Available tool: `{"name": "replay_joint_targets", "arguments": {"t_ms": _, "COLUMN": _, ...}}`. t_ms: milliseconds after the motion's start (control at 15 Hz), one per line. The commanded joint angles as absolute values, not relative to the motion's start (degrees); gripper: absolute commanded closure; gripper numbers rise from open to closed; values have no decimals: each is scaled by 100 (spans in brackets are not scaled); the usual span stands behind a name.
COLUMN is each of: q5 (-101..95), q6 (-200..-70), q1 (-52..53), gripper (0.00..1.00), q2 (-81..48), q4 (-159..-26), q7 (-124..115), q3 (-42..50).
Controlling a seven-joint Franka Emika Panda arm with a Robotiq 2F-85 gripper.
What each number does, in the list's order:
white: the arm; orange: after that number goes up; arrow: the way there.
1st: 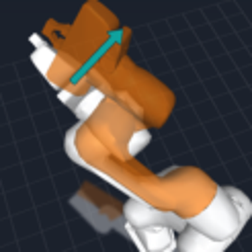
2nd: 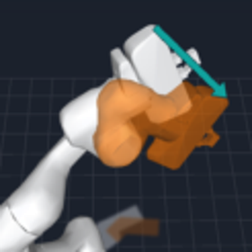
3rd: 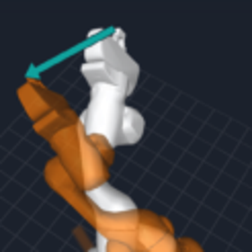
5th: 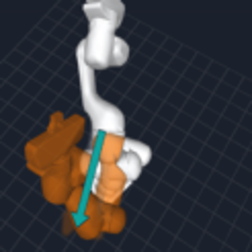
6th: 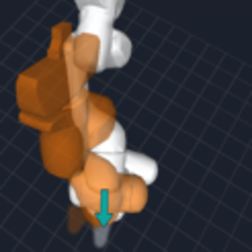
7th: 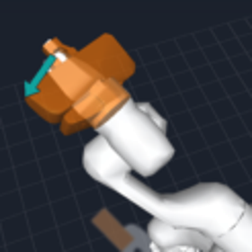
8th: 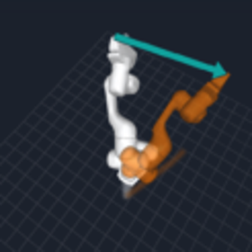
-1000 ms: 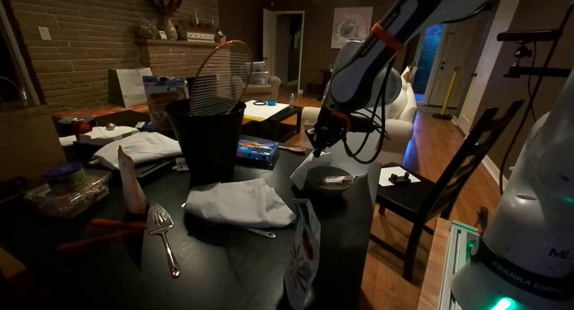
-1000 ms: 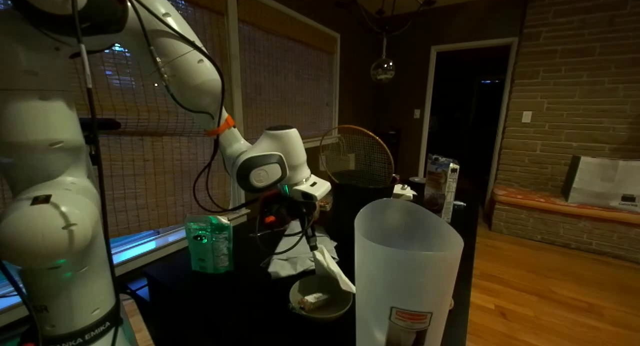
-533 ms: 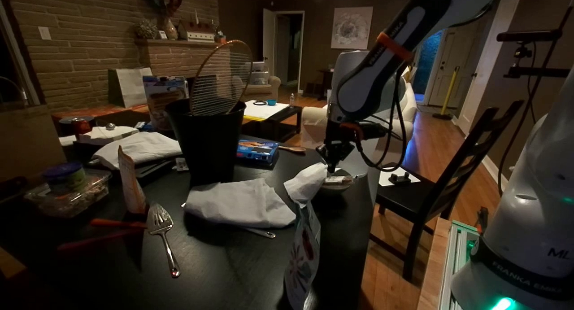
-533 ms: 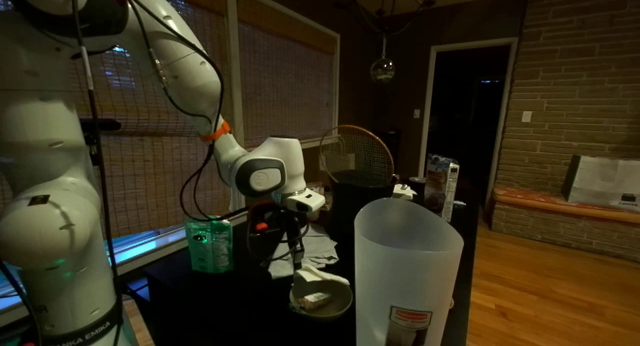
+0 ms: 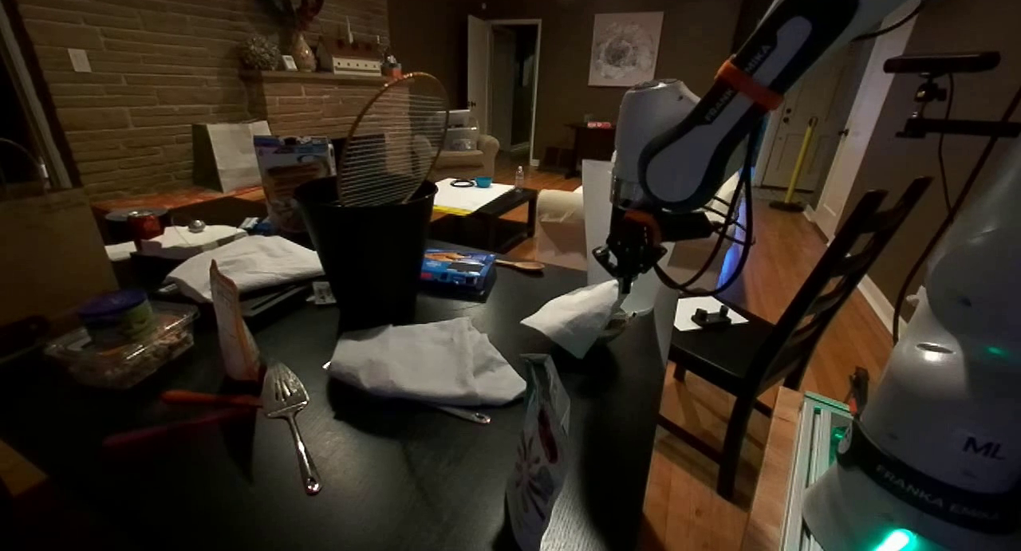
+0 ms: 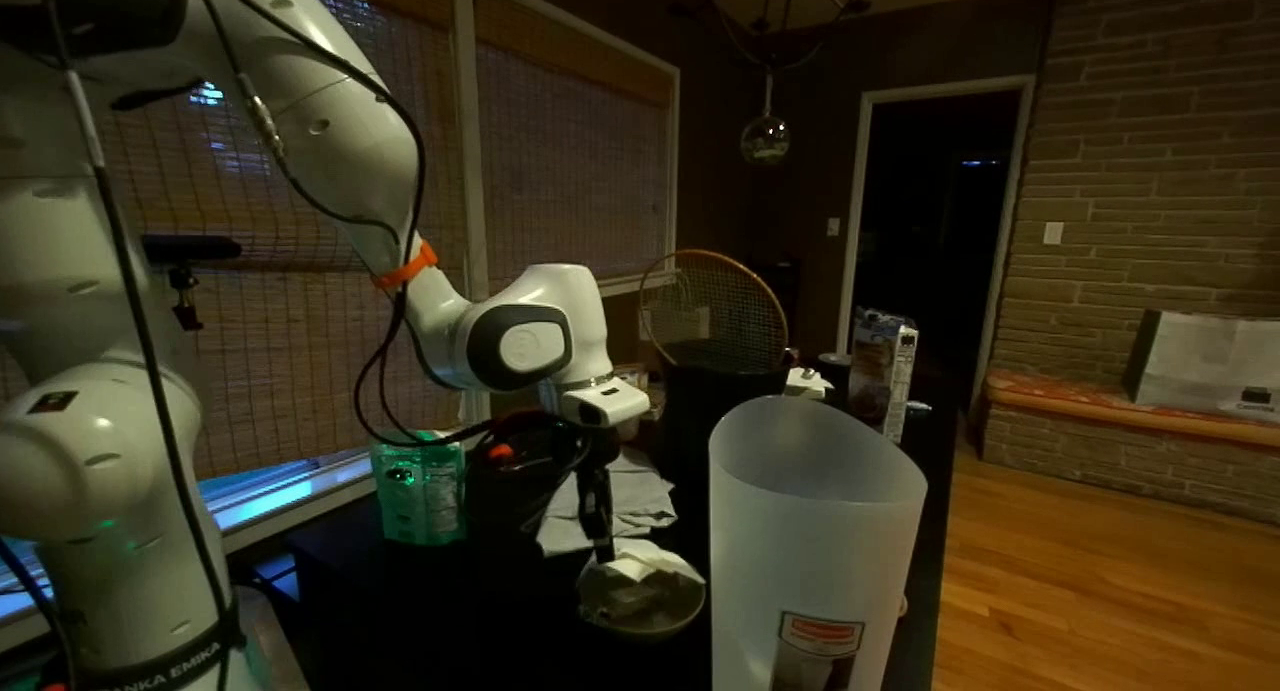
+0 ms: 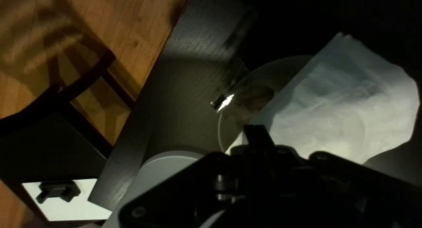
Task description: Put the tissue in the grey bowl on the right
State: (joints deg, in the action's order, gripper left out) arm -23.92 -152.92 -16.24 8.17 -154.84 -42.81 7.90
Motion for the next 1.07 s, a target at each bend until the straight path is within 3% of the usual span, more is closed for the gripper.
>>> {"name": "replay_joint_targets", "arguments": {"t_ms": 0, "q5": -3181, "q6": -15425, "q1": -2147, "gripper": 100, "q2": 1108, "q4": -15560, "q7": -5543, "q3": 673}}
{"name": "replay_joint_targets", "arguments": {"t_ms": 400, "q5": -3773, "q6": -14704, "q1": -2128, "gripper": 100, "q2": 1027, "q4": -15499, "q7": -6418, "q3": 538}}
{"name": "replay_joint_targets", "arguments": {"t_ms": 800, "q5": -3974, "q6": -15494, "q1": -1886, "gripper": 100, "q2": 403, "q4": -15244, "q7": -7601, "q3": 409}}
{"name": "replay_joint_targets", "arguments": {"t_ms": 1000, "q5": -3344, "q6": -15578, "q1": -1405, "gripper": 100, "q2": 171, "q4": -15288, "q7": -6979, "q3": 400}}
